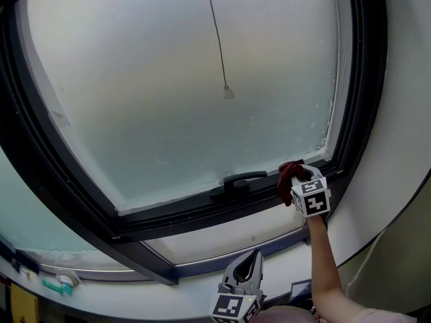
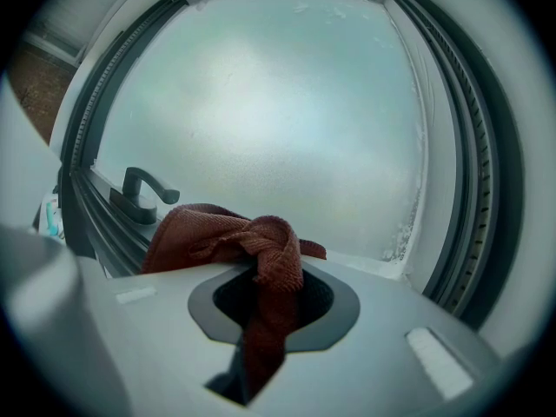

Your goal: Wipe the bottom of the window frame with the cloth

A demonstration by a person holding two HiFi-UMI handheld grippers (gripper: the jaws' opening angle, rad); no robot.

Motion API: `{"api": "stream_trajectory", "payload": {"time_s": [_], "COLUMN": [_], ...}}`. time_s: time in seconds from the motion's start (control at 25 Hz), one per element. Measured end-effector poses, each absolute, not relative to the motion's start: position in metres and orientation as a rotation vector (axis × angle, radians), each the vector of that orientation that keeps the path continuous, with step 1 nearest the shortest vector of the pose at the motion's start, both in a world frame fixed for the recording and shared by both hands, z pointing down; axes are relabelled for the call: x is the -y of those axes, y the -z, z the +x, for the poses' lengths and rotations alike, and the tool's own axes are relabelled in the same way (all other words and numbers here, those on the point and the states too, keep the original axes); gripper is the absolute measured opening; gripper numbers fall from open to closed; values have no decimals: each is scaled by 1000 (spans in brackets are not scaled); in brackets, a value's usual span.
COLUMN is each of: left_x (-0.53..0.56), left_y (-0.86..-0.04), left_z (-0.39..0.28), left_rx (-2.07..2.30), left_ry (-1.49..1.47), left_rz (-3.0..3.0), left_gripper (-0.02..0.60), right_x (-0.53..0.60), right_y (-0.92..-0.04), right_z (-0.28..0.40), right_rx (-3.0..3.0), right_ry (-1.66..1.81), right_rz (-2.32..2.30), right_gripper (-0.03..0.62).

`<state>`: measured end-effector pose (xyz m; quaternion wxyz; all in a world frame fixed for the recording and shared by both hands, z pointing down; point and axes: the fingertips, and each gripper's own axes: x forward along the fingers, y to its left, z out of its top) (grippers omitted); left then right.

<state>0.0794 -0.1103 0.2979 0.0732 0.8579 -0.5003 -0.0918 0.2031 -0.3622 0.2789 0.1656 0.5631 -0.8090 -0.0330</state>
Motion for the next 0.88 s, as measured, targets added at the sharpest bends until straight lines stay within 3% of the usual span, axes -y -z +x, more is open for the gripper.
{"api": "stream_trajectory", "payload": {"time_s": [0.88], "left_x": [99], "left_y": [-300], "left_z": [56], "left_rx": [1470], "left_ry": [301], "left_rz": [2567], "left_gripper": [-3], "right_x": [364], "right_y": [-279], "right_z": [207], "right_rx": [2280], "right_ry": [99], "right_rz": [1639], "right_gripper": [54]}}
